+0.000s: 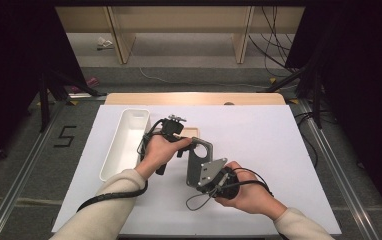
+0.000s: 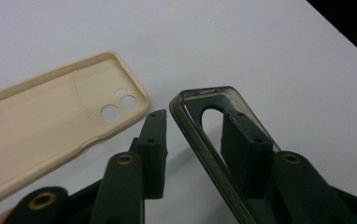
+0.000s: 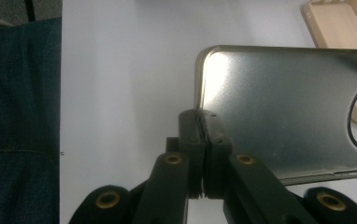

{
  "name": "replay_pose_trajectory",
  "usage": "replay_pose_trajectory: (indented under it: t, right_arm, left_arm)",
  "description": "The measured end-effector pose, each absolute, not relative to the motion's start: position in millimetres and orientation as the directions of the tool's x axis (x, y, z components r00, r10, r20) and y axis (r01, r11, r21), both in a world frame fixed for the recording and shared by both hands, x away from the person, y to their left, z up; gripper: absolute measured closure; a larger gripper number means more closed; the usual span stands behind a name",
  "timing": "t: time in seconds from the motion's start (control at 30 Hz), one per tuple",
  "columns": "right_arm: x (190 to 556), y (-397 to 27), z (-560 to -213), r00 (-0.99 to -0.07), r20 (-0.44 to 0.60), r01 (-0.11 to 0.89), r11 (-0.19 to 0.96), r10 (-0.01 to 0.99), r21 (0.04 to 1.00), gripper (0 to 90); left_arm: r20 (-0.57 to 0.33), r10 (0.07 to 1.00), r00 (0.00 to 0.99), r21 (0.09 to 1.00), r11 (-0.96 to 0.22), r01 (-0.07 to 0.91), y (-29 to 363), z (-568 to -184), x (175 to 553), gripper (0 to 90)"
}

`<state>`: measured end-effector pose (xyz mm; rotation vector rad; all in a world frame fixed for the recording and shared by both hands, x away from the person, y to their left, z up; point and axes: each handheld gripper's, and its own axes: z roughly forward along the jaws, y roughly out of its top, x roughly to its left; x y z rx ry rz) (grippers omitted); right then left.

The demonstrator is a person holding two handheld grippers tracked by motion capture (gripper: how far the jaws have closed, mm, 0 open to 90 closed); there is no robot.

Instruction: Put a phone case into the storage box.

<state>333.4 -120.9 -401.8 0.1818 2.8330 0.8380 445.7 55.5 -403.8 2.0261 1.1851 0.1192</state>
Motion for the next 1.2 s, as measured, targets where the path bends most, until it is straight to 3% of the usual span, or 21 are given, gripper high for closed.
replay_pose_trajectory:
  t: [0.47, 0.73, 0.93, 1.2]
  right_arm:
    - [332, -118, -403, -0.977, -0.152, 0.047, 0.841, 0.152, 0.539, 89.1]
    - [331, -115, -405, -0.976, -0.155, 0.048, 0.847, 0.151, 0.529, 89.2]
    - [332, -114, -407, -0.974, -0.165, 0.049, 0.855, 0.155, 0.516, 89.3]
    - [331, -113, -407, -0.972, -0.175, 0.049, 0.863, 0.157, 0.503, 89.4]
  left_arm:
    - [-0.376, 0.78, 0.5, 0.619, -0.19, 0.762, 54, -402, 447, 72.4]
    - [-0.382, 0.781, 0.495, 0.644, -0.16, 0.748, 51, -394, 442, 79.9]
    - [-0.336, 0.782, 0.525, 0.682, -0.183, 0.708, 48, -389, 438, 86.4]
    - [-0.356, 0.784, 0.508, 0.675, -0.161, 0.72, 50, -391, 439, 86.0]
